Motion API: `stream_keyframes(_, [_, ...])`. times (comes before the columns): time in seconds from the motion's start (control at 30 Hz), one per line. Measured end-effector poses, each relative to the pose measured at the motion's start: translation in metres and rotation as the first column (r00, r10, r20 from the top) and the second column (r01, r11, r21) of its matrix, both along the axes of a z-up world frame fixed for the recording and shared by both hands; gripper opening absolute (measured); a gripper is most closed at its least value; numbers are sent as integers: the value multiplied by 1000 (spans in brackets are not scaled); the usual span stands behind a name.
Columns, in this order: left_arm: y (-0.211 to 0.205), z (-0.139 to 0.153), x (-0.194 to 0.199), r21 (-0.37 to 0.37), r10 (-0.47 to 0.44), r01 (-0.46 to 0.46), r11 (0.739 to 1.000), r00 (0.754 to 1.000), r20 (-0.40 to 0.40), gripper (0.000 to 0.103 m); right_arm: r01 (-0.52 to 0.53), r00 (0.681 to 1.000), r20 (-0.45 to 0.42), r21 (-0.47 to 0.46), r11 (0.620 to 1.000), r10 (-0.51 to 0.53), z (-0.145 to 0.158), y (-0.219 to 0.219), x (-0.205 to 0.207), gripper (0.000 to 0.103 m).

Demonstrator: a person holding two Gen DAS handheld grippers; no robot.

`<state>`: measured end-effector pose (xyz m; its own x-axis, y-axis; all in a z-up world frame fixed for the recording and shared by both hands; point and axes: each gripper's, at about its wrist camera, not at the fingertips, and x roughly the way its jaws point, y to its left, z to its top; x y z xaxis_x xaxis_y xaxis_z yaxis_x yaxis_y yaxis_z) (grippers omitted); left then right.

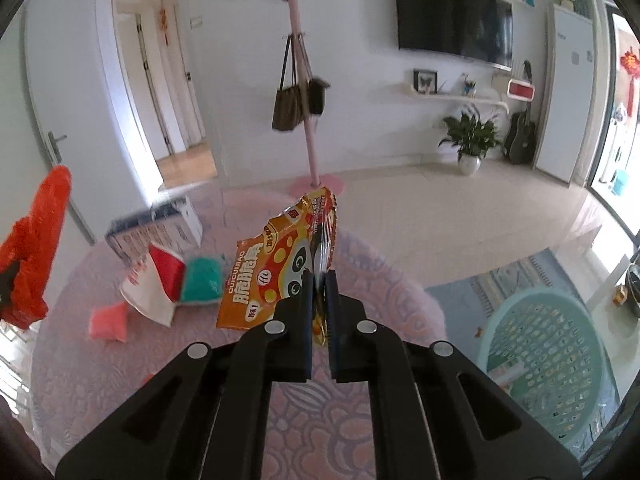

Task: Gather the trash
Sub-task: 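Carry the red bag and snack bag over the basket and release both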

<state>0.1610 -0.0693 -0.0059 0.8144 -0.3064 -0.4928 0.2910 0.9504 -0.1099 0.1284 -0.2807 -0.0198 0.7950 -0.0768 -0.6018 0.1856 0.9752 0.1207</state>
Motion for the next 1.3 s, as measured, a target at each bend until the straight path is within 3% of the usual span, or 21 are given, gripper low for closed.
stream_keyframes(0.17, [-30,17,-7,-9,-70,70,998,997,32,37,67,995,68,-1,998,-67,27,-27,-29,4])
stream_keyframes(0.33, [-85,26,-12,-9,-173,173,985,983,55,37,172,979,113,0,985,-171,44,-71,-63,4])
stream_keyframes(0.57, [-180,21,-15,-3,-338,338,941,941,31,37,360,927,130,-45,932,-352,46,-139,-111,4])
stream_keyframes(0.77, [-260,-4,-17,25,-453,454,890,890,-45,37,478,877,55,-2,878,-477,16,-197,-137,4])
stream_keyframes(0.97, [-314,-48,-6,26,-508,520,854,844,-172,38,558,828,-92,30,829,-553,-37,-241,-145,4])
stream_keyframes(1.13, [-340,-91,5,21,-529,557,830,798,-289,38,573,810,-183,39,819,-558,-73,-253,-140,4])
stream_keyframes(1.27, [-353,-116,6,0,-573,615,789,734,-365,47,574,806,-212,58,817,-552,-86,-256,-137,6])
stream_keyframes(1.3, [-352,-118,7,-7,-577,619,786,728,-369,48,573,807,-217,63,817,-549,-88,-257,-137,7])
